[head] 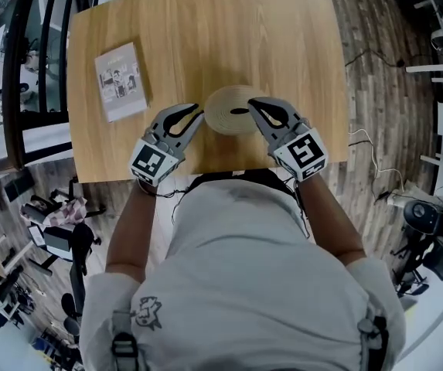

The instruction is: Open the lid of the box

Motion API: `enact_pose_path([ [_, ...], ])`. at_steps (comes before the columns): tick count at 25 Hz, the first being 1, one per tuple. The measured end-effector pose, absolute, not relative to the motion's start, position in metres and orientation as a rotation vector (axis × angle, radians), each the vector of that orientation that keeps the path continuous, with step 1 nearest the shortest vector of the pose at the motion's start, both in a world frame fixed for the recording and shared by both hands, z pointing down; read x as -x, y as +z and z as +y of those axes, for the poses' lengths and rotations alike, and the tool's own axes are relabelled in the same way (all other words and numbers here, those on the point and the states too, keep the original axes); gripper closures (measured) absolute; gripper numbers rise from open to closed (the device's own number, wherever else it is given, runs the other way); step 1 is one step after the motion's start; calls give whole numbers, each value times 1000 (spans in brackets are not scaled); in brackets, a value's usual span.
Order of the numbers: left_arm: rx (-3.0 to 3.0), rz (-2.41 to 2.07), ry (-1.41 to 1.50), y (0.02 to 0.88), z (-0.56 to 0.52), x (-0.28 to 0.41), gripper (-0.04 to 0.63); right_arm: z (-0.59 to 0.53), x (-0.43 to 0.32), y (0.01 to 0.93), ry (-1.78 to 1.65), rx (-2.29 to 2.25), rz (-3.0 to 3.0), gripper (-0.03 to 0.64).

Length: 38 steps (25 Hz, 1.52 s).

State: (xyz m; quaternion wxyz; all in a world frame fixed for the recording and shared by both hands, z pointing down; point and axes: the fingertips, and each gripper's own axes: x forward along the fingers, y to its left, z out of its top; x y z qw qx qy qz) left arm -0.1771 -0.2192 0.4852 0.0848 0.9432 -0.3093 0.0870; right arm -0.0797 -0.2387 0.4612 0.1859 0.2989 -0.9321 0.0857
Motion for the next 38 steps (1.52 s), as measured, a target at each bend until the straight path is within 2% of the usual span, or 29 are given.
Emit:
enact_pose_path([
  [12,-2842,-588,521,579,-205,173,382,-241,80,508,240,-758,-2522,614],
  [29,-2780,-363,800,709,-193,169,322,-246,81,593,164,-648,-2356,612],
  [35,-2790,-337,795,719,-198,159,317,-244,81,623,90,-559,-2267,611],
  [38,-2792,-319,791,720,-199,158,316,-239,85,634,46,-495,-2225,581],
])
